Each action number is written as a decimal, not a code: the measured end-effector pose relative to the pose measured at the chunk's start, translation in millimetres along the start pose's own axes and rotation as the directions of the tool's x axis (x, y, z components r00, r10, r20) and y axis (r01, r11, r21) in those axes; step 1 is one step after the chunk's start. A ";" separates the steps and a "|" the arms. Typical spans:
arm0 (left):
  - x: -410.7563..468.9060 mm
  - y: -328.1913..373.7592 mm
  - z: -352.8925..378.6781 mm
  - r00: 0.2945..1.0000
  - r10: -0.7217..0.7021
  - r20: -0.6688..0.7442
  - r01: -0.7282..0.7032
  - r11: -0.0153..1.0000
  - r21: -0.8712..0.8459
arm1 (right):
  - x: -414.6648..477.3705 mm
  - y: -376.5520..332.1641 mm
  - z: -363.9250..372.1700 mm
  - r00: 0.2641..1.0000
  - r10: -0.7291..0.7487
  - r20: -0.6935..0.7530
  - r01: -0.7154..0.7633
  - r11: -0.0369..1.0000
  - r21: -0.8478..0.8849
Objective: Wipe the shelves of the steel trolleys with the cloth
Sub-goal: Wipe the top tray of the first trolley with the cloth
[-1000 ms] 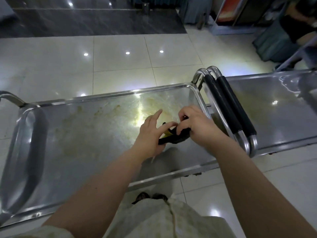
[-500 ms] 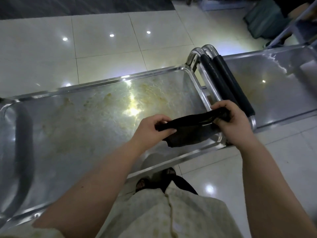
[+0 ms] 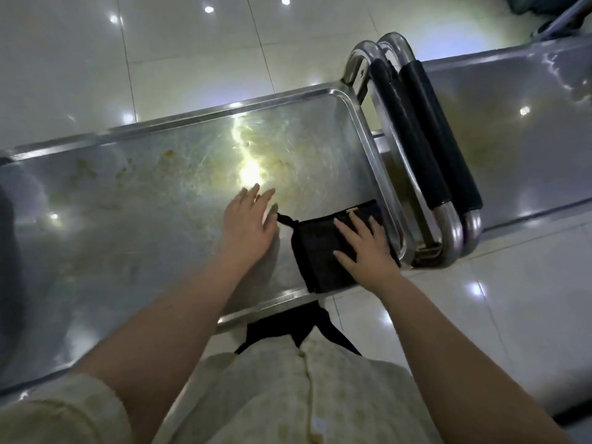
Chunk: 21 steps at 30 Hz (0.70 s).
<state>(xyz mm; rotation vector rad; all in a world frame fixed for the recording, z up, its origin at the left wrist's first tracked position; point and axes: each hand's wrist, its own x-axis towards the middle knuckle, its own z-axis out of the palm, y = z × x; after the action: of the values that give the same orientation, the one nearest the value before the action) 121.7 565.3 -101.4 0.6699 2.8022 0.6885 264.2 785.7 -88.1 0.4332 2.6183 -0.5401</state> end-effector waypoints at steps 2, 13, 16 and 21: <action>18.3 -19.1 2.2 0.997 -0.075 0.027 0.069 0.985 0.159 | -2.4 2.7 15.7 0.997 -0.076 -0.008 0.073 0.978 -0.196; 67.1 -55.1 25.3 0.966 -0.248 0.077 0.211 0.923 0.323 | 74.1 7.7 4.9 0.990 -0.135 -0.045 0.112 0.935 -0.336; 65.9 -56.6 27.0 0.971 -0.235 0.048 0.209 0.926 0.316 | 169.6 -14.4 -31.8 0.984 -0.132 -0.116 0.087 0.940 -0.330; 66.5 -60.3 30.2 0.976 -0.217 0.023 0.198 0.927 0.318 | 277.8 -51.5 -75.0 0.982 -0.160 -0.095 0.122 0.938 -0.325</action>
<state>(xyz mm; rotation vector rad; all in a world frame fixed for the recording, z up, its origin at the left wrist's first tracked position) 48.1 560.6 -160.9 0.4200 2.8975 0.1813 -19.8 831.9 -140.0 0.1789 2.8000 -0.1300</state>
